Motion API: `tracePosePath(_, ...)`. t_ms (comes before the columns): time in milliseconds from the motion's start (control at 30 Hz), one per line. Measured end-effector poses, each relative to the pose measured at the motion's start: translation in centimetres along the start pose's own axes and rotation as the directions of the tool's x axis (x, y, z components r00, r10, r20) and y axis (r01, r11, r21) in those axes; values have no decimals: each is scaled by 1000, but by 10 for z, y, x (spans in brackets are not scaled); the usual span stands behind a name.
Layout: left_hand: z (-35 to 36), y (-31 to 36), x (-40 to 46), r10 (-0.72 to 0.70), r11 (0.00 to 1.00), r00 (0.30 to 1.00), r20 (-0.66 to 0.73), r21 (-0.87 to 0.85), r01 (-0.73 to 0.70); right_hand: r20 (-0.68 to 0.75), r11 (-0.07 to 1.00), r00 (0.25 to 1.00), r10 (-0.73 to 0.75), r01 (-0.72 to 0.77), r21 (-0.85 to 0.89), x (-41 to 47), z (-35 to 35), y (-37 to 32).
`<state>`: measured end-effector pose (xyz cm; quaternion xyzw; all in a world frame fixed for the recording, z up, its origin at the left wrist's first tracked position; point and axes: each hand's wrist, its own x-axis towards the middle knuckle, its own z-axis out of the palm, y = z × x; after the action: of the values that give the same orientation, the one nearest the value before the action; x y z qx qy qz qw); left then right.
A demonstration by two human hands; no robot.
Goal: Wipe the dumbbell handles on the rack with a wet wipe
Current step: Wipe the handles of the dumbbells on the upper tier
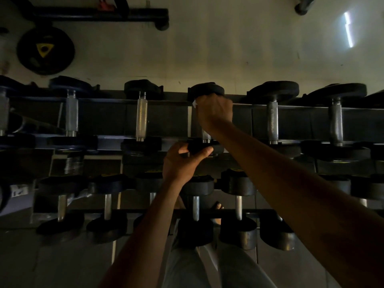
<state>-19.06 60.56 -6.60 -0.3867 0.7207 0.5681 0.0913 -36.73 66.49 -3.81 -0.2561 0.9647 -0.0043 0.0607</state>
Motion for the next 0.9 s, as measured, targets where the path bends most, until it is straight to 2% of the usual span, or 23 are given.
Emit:
tracePosePath(133,0,1,1,-18,1000,1000,-1,-6,18,-152,964,987,52,-10,266,-12,8,16)
tracePosePath(233,1,-1,2,-13,1000,1000,-8,-24,13,-203,850,965,167,-36,525,-25,16,27)
tracePosePath(333,2,-4,3,6,1000,1000,-18,-18,-7,-140,716,943,303,-129,686,-26,25,31)
tracePosePath(367,2,-6,4,14,1000,1000,-18,-14,-14,-83,643,930,357,-180,745,-26,26,31)
tracePosePath(467,3,-9,6,24,1000,1000,-15,-11,-24,209,284,869,449,-361,888,-30,21,28)
tracePosePath(567,4,-12,8,16,1000,1000,-24,-19,-16,480,-57,761,437,-509,859,-26,15,27)
tracePosePath(700,4,-13,9,21,999,1000,-13,-24,-21,761,-286,533,369,-714,639,-12,8,28)
tracePosePath(767,4,-12,8,12,999,1000,-20,-35,-12,797,-329,495,347,-731,598,-4,8,27)
tracePosePath(833,4,-14,9,2,999,999,-33,-40,-3,807,-285,488,332,-763,580,2,13,31)
tracePosePath(900,4,-17,11,1,999,999,-35,-36,-2,791,-261,516,328,-755,601,0,12,34)
